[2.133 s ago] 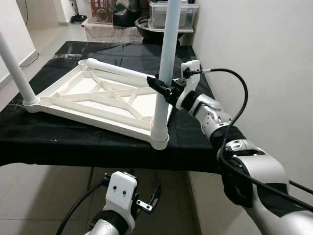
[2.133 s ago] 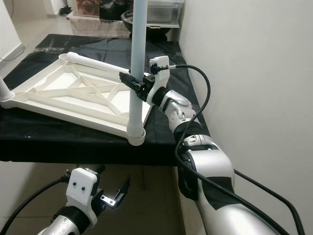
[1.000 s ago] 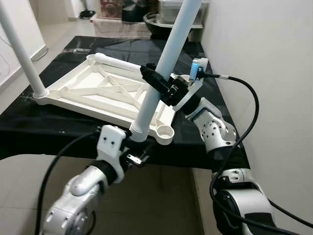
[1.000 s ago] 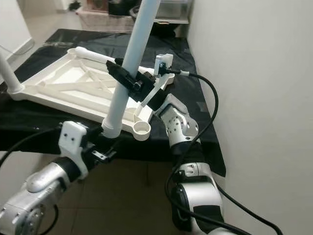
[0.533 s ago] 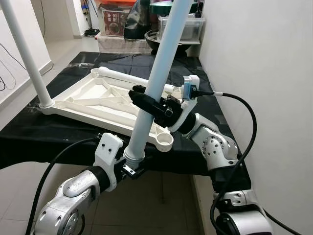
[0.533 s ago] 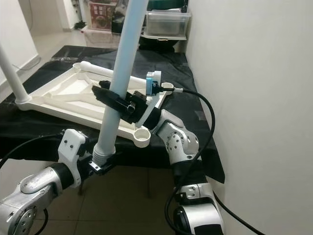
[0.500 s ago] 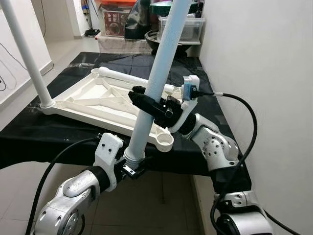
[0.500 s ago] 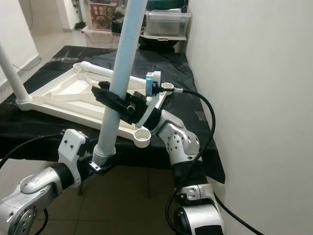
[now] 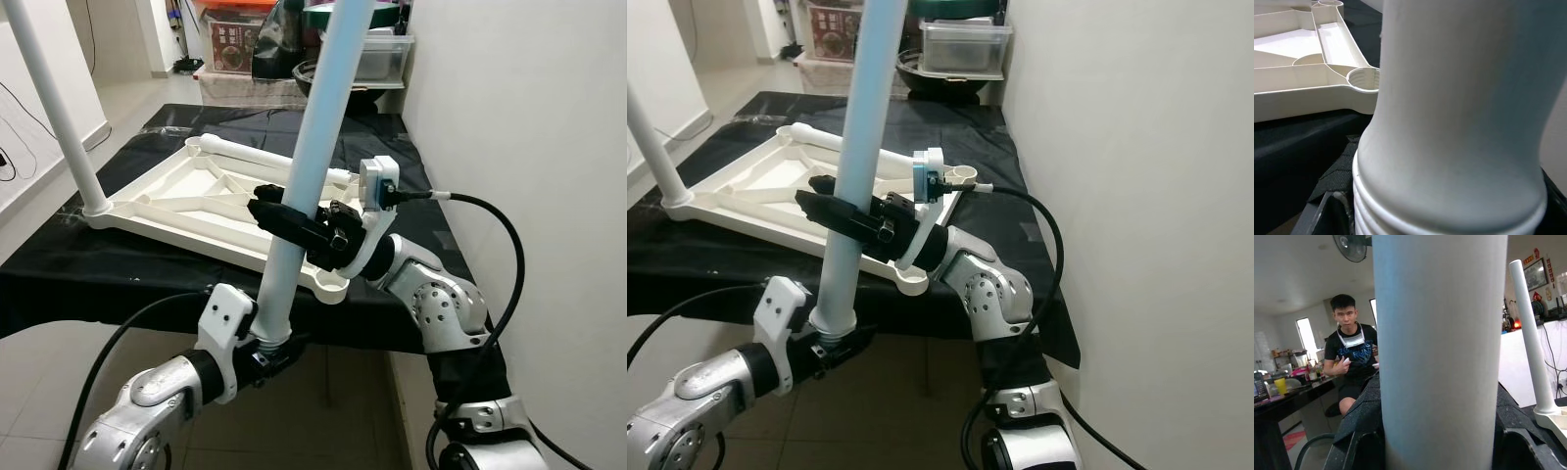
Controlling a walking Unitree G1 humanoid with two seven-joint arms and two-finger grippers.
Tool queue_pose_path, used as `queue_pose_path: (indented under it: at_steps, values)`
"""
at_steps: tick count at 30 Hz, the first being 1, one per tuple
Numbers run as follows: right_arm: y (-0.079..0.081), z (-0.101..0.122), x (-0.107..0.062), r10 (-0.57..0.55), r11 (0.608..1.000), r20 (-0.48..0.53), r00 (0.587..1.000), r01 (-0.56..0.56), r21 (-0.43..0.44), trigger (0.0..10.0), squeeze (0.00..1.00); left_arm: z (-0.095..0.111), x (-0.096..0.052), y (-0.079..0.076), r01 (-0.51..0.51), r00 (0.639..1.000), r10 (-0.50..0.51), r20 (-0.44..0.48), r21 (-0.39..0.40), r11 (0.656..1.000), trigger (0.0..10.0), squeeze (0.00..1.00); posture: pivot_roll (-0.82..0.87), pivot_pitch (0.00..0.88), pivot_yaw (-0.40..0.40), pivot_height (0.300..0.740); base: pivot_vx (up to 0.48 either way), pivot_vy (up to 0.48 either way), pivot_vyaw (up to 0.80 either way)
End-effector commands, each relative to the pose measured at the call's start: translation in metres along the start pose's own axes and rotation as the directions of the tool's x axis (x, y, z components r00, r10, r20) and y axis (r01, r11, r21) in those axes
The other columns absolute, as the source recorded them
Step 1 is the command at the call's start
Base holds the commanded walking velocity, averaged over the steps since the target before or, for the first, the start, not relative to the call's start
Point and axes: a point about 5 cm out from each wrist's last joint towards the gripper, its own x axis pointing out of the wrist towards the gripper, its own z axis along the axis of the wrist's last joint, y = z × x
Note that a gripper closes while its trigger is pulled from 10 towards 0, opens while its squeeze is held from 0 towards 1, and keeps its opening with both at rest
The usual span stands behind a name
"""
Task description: Building children table
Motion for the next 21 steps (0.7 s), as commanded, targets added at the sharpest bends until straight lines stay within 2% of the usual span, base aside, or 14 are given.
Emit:
queue_pose_path:
  at_steps: [1,8,9,10,12,13,15,17,18,21]
  values:
    - [0.006,-0.001,0.004,0.036,0.999,0.003,0.999,-0.036,0.004,0.0,0.0,-0.004,0.0,0.001,-0.002,1.0,0.002,-0.007,-0.02,1.0,0.0,0.0,0.11,0.033,-0.032,0.74,0.0,0.0,0.0]
    - [0.008,-0.004,0.004,0.024,1.0,-0.012,1.0,-0.024,-0.001,0.0,0.0,-0.005,-0.002,0.003,-0.022,1.0,0.022,-0.008,-0.014,1.0,0.0,0.0,0.1,0.036,-0.032,0.74,0.0,0.0,0.0]
    - [0.007,-0.005,0.003,-0.007,1.0,-0.031,0.999,0.007,-0.017,5.8,0.0,-0.006,-0.002,0.005,-0.04,0.999,0.04,-0.014,-0.004,0.999,0.0,0.0,0.1,0.039,-0.037,0.74,0.0,0.0,0.0]
    - [0.0,-0.006,0.002,-0.083,0.995,-0.033,0.996,0.081,-0.053,10.0,0.17,-0.007,-0.002,0.009,-0.077,0.997,0.077,-0.018,0.015,0.997,10.0,0.0,0.1,0.041,-0.036,0.74,0.0,0.0,0.0]
    - [0.0,-0.006,0.002,-0.083,0.995,-0.033,0.996,0.081,-0.053,10.0,0.17,-0.007,-0.002,0.009,-0.077,0.997,0.077,-0.018,0.015,0.997,10.0,0.0,0.1,0.041,-0.036,0.74,0.0,0.0,0.0]
    - [-0.005,-0.006,-0.001,-0.143,0.987,-0.034,0.989,0.14,-0.077,10.0,1.0,-0.008,-0.002,0.015,-0.132,0.991,0.133,-0.018,0.046,0.99,10.0,0.0,0.1,0.043,-0.039,0.74,0.0,0.0,0.0]
    - [-0.005,-0.006,-0.001,-0.143,0.987,-0.034,0.989,0.14,-0.077,10.0,1.0,-0.008,-0.002,0.015,-0.132,0.991,0.133,-0.018,0.046,0.99,10.0,0.0,0.1,0.043,-0.039,0.74,0.0,0.0,0.0]
    - [-0.01,-0.007,-0.004,-0.218,0.971,-0.057,0.974,0.21,-0.114,10.0,1.0,-0.007,-0.003,0.027,-0.229,0.973,0.231,-0.011,0.104,0.968,10.0,0.0,0.1,0.048,-0.04,0.74,0.0,0.0,0.0]
    - [-0.011,-0.009,-0.005,-0.244,0.964,-0.079,0.967,0.233,-0.131,10.0,0.0,-0.005,-0.003,0.031,-0.264,0.963,0.268,-0.009,0.138,0.955,10.0,0.0,0.1,0.052,-0.038,0.74,0.0,0.0,0.0]
    - [-0.011,-0.01,-0.005,-0.278,0.954,-0.095,0.956,0.263,-0.145,10.0,0.0,-0.004,-0.003,0.035,-0.294,0.954,0.299,0.0,0.174,0.94,10.0,0.0,0.09,0.054,-0.04,0.74,0.0,0.0,0.0]
